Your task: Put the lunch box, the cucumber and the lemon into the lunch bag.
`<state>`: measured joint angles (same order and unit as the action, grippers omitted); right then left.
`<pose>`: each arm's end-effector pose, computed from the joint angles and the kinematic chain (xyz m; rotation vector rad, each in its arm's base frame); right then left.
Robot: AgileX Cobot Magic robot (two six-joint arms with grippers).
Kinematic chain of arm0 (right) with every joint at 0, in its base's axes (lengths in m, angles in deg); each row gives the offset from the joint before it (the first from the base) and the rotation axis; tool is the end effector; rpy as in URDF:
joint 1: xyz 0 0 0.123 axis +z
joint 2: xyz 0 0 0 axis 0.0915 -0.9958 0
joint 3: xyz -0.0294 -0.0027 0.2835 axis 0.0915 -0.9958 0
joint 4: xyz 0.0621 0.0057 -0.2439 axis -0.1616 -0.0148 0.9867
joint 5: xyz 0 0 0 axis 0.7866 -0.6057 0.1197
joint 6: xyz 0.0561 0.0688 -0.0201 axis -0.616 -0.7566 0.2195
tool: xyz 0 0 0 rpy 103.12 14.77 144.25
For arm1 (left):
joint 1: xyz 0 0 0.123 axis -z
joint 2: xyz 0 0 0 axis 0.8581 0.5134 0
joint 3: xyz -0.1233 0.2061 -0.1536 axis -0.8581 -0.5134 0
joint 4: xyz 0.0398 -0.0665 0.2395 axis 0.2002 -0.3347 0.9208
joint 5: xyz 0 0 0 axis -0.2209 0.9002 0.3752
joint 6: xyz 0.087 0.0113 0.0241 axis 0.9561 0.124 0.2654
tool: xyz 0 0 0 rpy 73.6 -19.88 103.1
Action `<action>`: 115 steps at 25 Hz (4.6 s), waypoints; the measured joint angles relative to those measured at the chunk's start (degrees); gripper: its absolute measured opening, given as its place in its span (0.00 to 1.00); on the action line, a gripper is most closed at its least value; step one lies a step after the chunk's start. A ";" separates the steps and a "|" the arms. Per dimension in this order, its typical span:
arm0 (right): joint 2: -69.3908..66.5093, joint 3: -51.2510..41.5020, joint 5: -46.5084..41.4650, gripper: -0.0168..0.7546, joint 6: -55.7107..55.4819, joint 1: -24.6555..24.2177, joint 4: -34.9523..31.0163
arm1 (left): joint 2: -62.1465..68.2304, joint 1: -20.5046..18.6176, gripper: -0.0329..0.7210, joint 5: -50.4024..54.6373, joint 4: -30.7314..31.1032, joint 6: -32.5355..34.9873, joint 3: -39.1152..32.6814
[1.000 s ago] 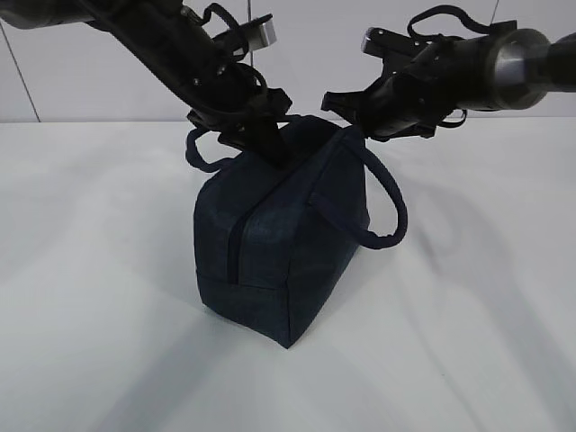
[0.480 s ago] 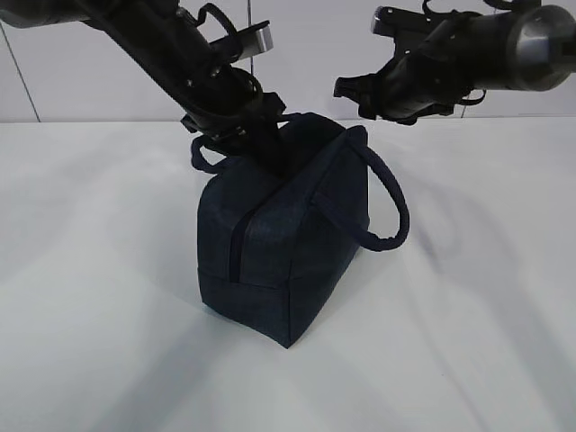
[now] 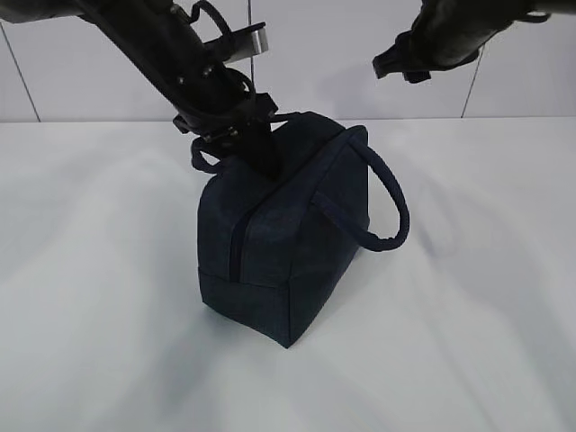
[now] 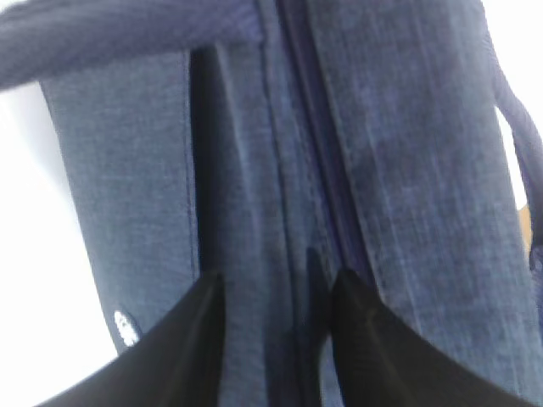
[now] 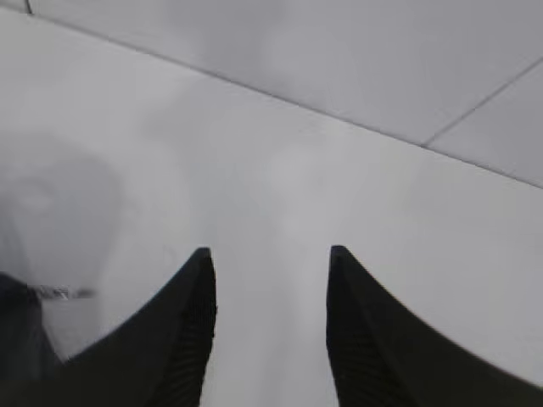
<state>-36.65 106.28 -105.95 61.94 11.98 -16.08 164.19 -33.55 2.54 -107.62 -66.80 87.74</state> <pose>0.4479 0.1102 0.2836 -0.3174 2.2525 -0.2532 0.3950 -0.2409 0.2417 0.9187 2.7027 -0.8401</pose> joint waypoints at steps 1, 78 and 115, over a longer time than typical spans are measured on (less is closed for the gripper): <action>0.79 0.13 -2.56 0.45 2.51 0.00 -0.13 | 0.00 -0.11 0.45 0.12 0.00 -0.04 0.00; 113.93 -63.15 -38.11 0.52 18.32 0.00 -25.14 | -119.86 -0.87 0.37 -1.32 22.05 -14.66 -75.60; 114.02 -68.43 -30.64 0.52 16.13 -9.45 -23.56 | -123.08 -21.78 0.36 -6.22 27.88 -14.76 -79.43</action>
<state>77.37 37.85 -136.60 78.07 2.53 -39.64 41.11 -55.34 -3.68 -79.74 -81.56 8.31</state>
